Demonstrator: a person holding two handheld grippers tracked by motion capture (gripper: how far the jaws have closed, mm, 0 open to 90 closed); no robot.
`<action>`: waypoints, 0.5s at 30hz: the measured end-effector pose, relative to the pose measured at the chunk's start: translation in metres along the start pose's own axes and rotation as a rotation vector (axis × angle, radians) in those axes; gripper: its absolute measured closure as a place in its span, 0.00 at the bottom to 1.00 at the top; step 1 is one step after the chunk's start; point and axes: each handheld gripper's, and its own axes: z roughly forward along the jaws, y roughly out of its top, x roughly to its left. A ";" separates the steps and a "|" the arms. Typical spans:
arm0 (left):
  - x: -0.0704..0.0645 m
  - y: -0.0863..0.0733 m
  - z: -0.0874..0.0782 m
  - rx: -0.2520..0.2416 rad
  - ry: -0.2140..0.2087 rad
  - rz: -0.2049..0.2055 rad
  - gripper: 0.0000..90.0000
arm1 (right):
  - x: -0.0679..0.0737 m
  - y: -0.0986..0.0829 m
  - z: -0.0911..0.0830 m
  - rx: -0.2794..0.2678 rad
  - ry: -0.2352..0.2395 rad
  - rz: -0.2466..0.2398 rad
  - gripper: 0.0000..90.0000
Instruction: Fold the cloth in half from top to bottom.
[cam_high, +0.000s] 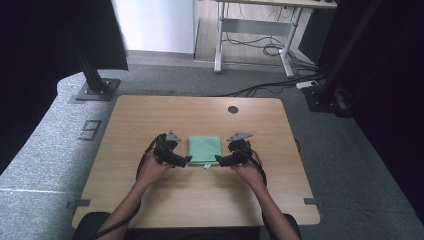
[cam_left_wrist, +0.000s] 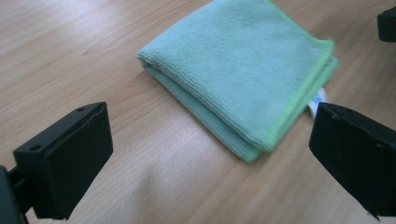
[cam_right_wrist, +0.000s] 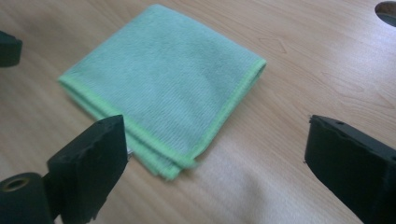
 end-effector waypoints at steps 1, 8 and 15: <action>-0.001 -0.001 -0.004 -0.004 -0.002 0.000 0.00 | 0.001 0.000 -0.003 -0.001 0.002 -0.010 0.03; -0.005 -0.014 -0.033 -0.044 0.012 0.010 0.00 | 0.006 -0.008 -0.028 -0.015 0.006 -0.047 0.00; -0.009 -0.032 -0.052 -0.056 0.042 0.029 0.00 | 0.007 -0.022 -0.049 -0.041 -0.009 -0.050 0.00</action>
